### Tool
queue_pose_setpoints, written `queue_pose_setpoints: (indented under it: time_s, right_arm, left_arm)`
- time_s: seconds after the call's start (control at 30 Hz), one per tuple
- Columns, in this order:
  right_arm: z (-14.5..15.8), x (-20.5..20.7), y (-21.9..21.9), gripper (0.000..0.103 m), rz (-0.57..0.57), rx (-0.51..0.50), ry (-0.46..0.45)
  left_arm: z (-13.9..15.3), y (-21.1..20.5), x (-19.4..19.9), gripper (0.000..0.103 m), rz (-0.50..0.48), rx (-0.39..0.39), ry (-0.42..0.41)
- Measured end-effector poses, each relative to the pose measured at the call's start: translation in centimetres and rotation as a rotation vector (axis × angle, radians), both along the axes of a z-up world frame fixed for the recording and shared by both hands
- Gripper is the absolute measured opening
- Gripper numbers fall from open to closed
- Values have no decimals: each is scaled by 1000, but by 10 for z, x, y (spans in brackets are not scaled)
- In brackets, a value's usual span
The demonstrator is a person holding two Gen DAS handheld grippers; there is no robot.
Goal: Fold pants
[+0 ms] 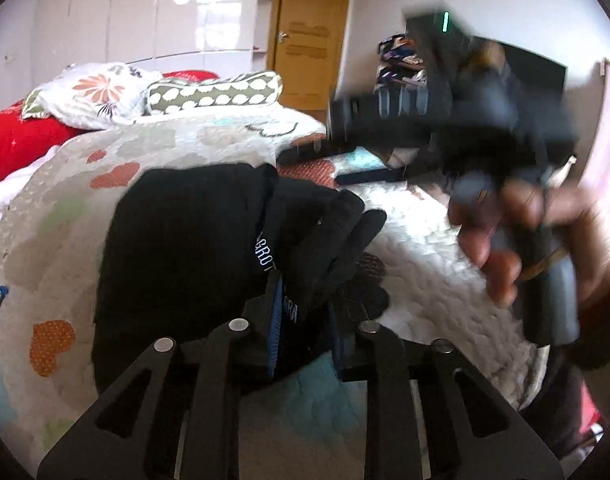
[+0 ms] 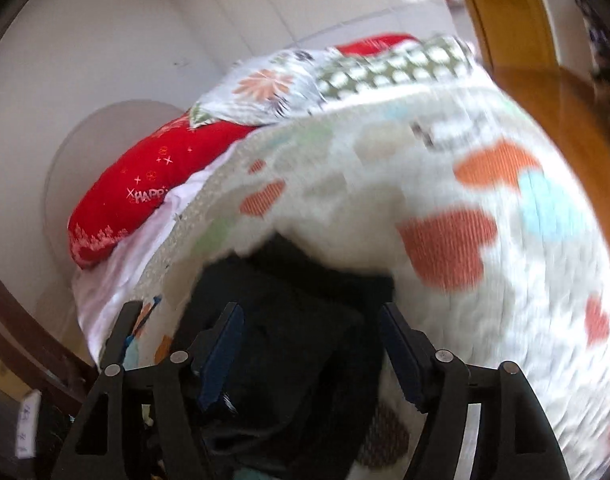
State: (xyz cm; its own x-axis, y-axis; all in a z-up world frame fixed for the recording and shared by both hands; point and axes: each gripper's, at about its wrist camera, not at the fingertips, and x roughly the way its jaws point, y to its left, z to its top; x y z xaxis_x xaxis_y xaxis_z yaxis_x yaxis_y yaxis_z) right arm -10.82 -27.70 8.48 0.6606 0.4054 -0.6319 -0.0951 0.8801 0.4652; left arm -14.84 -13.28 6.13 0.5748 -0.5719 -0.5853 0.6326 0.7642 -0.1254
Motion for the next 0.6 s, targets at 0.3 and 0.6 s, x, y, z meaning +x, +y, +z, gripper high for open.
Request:
queue_pose_setpoints:
  time_s: [0.3, 0.6]
  right_arm:
    - [-31, -6, 6, 72, 38, 202, 56]
    - [-38, 1, 28, 44, 95, 141, 21]
  left_arm:
    - [15, 52, -10, 75, 33, -143, 31]
    - [14, 56, -3, 75, 86, -140, 71]
